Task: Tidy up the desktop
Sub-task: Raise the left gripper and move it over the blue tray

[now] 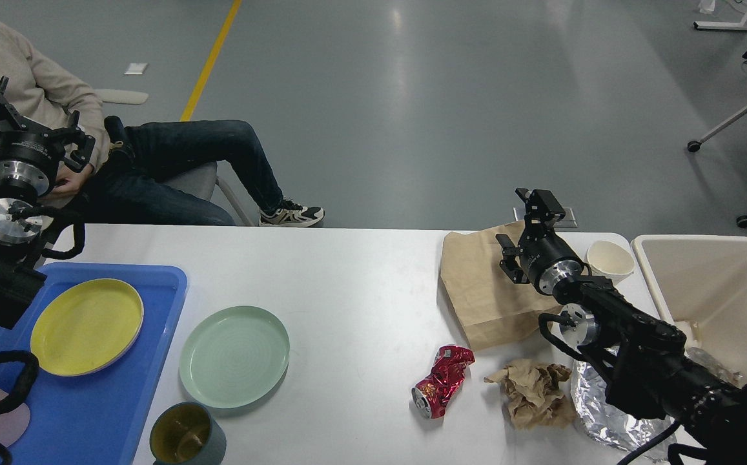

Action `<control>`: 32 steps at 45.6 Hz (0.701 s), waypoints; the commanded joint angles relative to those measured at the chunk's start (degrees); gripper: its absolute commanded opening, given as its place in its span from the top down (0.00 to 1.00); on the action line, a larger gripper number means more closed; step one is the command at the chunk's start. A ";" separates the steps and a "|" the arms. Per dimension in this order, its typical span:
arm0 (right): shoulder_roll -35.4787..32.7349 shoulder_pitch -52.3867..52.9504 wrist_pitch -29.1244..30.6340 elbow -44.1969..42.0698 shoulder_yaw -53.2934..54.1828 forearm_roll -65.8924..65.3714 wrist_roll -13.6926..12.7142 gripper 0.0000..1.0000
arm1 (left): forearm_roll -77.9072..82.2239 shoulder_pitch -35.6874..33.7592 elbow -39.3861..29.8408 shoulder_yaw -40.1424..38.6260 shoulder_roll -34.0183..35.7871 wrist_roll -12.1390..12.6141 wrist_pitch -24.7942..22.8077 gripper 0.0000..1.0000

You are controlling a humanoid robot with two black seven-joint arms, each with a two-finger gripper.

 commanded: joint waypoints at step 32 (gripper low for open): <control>0.00 0.00 0.00 -0.03 0.00 -0.01 -0.01 0.00 | 0.44 1.64 -3.74 12.32 -4.38 -0.59 -5.85 0.04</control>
